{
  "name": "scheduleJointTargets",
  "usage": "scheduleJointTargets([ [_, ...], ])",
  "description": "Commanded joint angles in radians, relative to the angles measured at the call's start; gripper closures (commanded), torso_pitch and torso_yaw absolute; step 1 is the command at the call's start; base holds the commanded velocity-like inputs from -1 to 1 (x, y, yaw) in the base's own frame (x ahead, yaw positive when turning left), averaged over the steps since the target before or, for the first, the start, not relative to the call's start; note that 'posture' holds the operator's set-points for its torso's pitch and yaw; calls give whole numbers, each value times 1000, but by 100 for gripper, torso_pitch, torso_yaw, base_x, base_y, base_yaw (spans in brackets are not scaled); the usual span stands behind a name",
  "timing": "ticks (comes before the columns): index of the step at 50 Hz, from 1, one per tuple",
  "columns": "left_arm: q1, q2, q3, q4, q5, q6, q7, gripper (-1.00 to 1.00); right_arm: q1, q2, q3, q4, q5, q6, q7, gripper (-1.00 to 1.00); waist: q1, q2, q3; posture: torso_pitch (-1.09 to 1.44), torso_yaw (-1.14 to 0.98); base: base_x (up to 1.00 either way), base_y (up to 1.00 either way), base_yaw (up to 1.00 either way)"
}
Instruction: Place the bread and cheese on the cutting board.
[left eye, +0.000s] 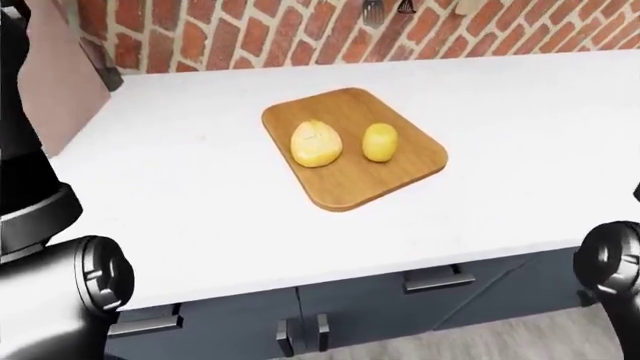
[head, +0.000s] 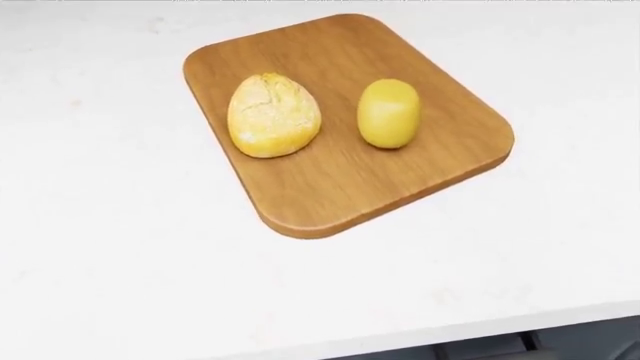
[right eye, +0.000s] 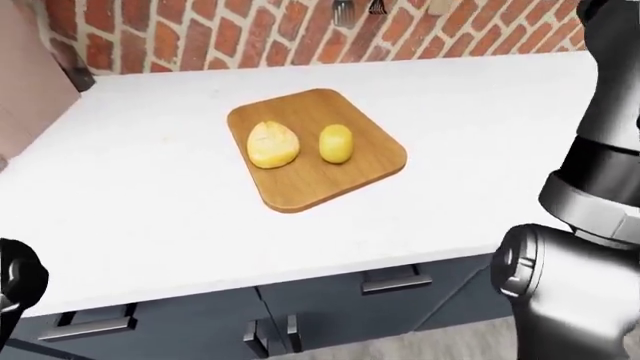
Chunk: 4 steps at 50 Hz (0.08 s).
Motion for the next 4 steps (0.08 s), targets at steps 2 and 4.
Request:
scheduleJointTargets([
  [2,-41,31,0,-17,-28,-22,4,-100,-54,-28,0,-24,23,-5,-2,-100,0,1,-29,0,0,0,0,0],
  [4,-17,48,7,-50,-39,-24,-8,-100,-67,-43,-11,-40,43,12,-5,-100,1,2,-27,0,0,0,0,0],
])
